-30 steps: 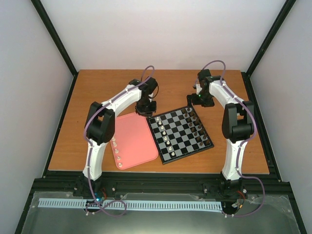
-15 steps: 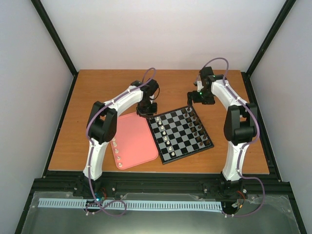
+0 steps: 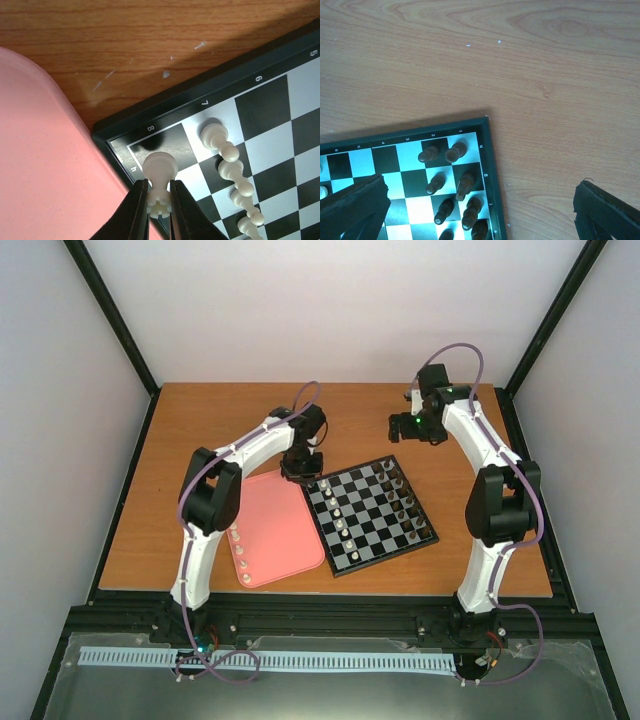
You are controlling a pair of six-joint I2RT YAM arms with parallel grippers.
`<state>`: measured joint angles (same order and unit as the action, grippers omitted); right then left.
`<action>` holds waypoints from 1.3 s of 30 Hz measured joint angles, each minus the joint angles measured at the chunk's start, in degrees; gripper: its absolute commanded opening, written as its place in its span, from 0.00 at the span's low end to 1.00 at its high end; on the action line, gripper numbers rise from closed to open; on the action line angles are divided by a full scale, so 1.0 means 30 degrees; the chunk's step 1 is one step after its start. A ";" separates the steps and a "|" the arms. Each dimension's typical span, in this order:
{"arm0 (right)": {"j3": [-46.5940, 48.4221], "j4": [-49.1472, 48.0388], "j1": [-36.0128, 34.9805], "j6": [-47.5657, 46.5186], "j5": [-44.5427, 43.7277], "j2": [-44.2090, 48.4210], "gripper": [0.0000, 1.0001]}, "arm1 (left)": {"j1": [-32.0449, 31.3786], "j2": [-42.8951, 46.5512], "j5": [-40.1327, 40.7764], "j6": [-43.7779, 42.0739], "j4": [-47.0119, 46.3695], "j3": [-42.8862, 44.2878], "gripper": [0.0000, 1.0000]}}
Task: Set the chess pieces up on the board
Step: Place the chess piece on the chessboard, then pick up the chess piece from the storage box.
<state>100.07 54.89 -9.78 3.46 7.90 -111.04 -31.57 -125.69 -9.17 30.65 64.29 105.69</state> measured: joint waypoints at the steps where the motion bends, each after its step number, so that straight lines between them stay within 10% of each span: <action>1: 0.0000 0.0000 0.0022 0.0007 -0.0007 0.0000 1.00 | 0.0000 -0.0066 -0.0044 0.0000 0.0000 0.0000 0.05; 28: 0.0022 0.0051 0.0270 0.0007 0.0036 -0.0233 1.00 | -0.0146 -0.0568 -0.0255 -0.0554 0.0459 -0.0270 0.38; 39: 0.0022 0.0138 0.0270 0.0007 0.0015 -0.0240 1.00 | -0.0138 0.4379 0.0860 -0.1086 0.2047 -0.0583 0.64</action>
<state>100.14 55.31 -8.97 3.49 7.94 -111.77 -31.99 -112.55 -6.59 27.40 70.43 103.94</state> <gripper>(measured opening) 1.000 0.618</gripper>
